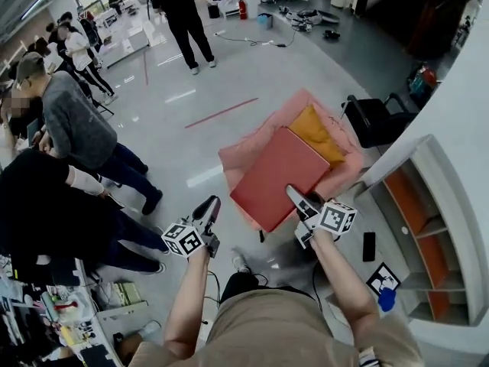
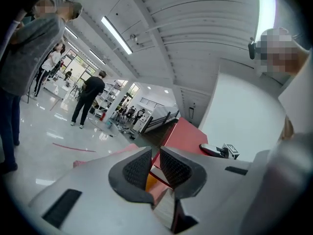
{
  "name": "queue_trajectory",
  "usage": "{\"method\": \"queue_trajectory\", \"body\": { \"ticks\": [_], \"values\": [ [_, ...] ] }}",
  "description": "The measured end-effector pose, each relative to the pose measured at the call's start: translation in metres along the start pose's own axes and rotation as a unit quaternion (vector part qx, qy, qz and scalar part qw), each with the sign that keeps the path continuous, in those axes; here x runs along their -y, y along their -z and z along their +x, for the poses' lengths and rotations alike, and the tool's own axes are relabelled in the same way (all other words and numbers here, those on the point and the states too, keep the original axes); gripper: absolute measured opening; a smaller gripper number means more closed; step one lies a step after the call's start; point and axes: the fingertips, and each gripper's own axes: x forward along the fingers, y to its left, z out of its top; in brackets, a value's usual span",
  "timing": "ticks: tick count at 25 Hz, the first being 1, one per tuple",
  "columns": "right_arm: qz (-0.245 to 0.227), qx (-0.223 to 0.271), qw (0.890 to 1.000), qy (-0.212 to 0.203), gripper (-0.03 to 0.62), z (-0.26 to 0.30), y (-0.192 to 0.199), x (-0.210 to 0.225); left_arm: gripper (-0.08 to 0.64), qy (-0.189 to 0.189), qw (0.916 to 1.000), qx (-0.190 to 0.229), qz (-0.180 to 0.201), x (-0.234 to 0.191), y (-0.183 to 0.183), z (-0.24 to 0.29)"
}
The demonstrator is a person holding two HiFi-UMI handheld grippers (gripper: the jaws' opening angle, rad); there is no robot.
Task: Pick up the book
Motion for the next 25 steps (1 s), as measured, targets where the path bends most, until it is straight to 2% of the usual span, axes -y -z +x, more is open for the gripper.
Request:
{"method": "queue_trajectory", "body": {
  "ticks": [5,10,15,22,25],
  "values": [
    [-0.002,-0.006,1.0,-0.019,0.244,-0.065,0.001,-0.019,0.038,-0.002,0.9999,-0.011,0.011,0.07,0.032,-0.02],
    [-0.005,-0.013,0.999,-0.029,0.244,-0.123,0.009,-0.027,0.038,-0.028,0.9994,-0.004,0.022,0.114,0.058,-0.054],
    [0.0,-0.018,0.999,-0.049,0.244,-0.165,0.018,-0.041,0.038,-0.046,0.9983,0.008,0.035,0.145,0.068,-0.085],
    [-0.003,-0.023,0.998,-0.051,0.244,-0.205,0.024,-0.05,0.038,-0.054,0.9967,0.021,0.057,0.169,0.062,-0.113],
    [-0.013,-0.031,0.999,-0.037,0.244,-0.217,0.026,-0.047,0.038,-0.057,0.9959,0.031,0.063,0.171,0.058,-0.121]
  ]
}}
